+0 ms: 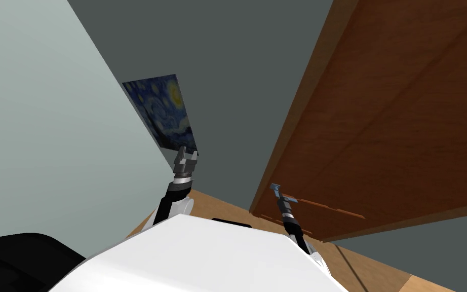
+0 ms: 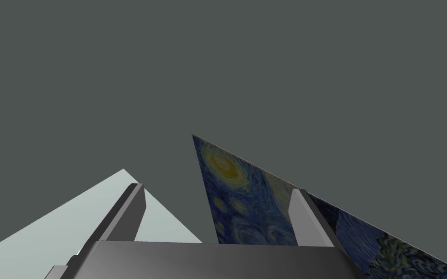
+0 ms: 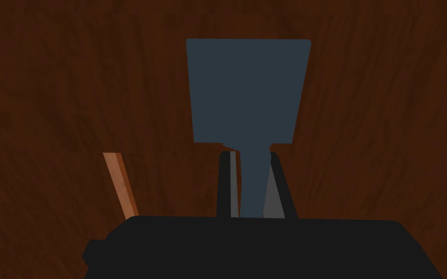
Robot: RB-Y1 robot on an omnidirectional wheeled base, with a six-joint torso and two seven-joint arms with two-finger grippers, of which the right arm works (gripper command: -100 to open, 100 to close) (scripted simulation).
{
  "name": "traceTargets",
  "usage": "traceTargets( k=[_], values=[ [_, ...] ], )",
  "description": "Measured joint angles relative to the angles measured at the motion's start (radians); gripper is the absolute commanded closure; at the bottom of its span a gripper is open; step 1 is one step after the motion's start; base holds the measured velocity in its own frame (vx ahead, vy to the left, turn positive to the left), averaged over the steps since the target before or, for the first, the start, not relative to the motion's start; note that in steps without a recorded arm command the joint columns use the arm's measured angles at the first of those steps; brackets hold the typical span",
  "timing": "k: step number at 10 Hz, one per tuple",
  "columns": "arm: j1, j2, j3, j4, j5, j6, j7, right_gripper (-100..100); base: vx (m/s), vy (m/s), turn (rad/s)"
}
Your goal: Pull the door open
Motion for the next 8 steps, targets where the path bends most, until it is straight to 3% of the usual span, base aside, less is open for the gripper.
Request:
traceTargets(
  k=[2, 5, 8],
  values=[
    [0.001, 0.001, 0.001, 0.001, 0.0, 0.001, 0.0, 100, -0.053, -0.008, 0.038],
    [0.023, -0.02, 0.016, -0.027, 0.011, -0.007, -0.024, 100, -0.185, -0.053, 0.105],
    [0.053, -0.048, 0.048, -0.027, 0.03, -0.04, -0.067, 100, -0.178, -0.049, 0.108]
  ],
)
